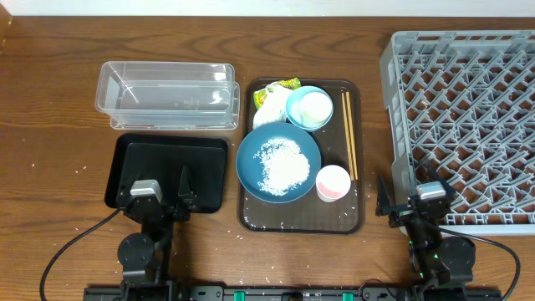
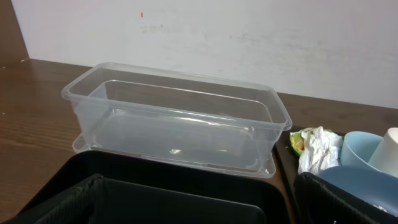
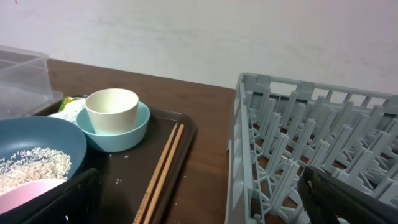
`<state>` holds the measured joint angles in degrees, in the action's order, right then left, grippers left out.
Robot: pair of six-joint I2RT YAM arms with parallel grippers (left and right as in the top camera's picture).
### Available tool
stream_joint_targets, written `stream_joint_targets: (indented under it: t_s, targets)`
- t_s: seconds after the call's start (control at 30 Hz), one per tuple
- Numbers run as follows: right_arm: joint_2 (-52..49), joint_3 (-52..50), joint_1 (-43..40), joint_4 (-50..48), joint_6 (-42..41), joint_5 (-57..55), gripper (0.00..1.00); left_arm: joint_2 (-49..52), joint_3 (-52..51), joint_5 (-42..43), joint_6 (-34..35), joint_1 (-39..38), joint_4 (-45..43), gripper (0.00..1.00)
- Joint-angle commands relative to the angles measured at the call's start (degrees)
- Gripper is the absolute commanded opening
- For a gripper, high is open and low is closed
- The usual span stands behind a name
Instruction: Sort waste into correct bins and load items into the dishwasher rack
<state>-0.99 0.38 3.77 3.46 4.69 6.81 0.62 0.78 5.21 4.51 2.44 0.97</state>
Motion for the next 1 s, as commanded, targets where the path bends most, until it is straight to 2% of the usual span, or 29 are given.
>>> stream_joint_targets:
  t_s: [0.0,0.17,0.63,0.97]
  targets:
    - [0.0,-0.1,0.4,0.2,0.5,-0.2,0.99,-0.4,-0.5,4.4,0.5,-0.3,1.5,0.98]
    - [0.0,-0.1,0.4,0.2,0.5,-0.2,0.99,-0.4,-0.5,11.1,0.5,-0.3,-2.0,0.98]
    - [0.0,-0.1,0.4,0.2,0.5,-0.2,0.99,-0.4,-0.5,12.2,0.5,-0.3,-1.7,0.98]
    - [0.0,-0.1,0.4,0.2,0.5,-0.2,0.99,-0.4,-0.5,29.0,0.5,-0.3,-6.4,0.98]
